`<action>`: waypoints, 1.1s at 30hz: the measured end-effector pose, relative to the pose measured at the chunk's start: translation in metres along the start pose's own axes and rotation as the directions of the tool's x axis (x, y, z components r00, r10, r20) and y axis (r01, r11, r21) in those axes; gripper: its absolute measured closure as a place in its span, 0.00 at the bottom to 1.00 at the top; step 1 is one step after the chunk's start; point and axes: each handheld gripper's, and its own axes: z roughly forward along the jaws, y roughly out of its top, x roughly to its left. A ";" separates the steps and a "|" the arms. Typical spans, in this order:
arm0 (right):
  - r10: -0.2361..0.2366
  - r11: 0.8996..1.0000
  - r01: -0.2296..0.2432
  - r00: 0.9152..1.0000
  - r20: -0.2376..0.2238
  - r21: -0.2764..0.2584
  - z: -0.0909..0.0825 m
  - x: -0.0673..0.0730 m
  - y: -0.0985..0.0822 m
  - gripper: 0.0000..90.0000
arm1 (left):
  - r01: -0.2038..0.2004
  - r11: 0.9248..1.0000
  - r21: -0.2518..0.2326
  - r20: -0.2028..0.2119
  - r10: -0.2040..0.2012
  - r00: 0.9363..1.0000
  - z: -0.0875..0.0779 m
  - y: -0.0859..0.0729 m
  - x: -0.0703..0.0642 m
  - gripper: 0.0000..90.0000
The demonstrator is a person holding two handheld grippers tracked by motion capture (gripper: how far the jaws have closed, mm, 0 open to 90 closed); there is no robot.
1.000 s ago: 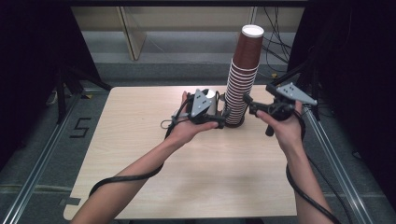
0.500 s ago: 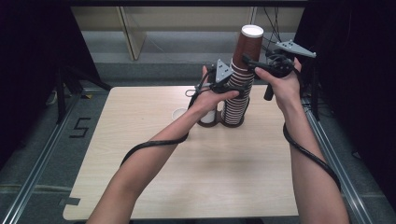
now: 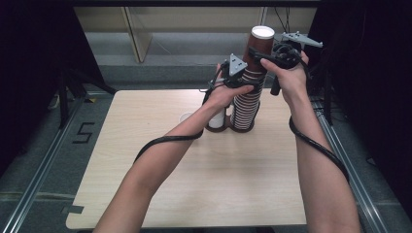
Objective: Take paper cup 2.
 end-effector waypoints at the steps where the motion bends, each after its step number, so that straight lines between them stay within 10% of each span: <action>1: -0.001 1.000 0.001 1.000 -0.002 0.004 0.001 0.000 -0.001 0.04 | -0.008 1.000 0.003 0.001 0.008 1.000 0.000 0.000 0.000 0.06; 21: 0.003 1.000 -0.004 1.000 0.022 0.018 0.016 0.002 -0.009 0.16 | 0.002 1.000 0.000 0.017 -0.002 1.000 -0.001 0.000 0.002 0.07; 33: 0.031 0.996 -0.029 0.999 0.023 -0.080 0.006 0.004 0.010 0.18 | 0.002 1.000 0.002 0.013 -0.002 1.000 -0.001 0.000 0.001 0.07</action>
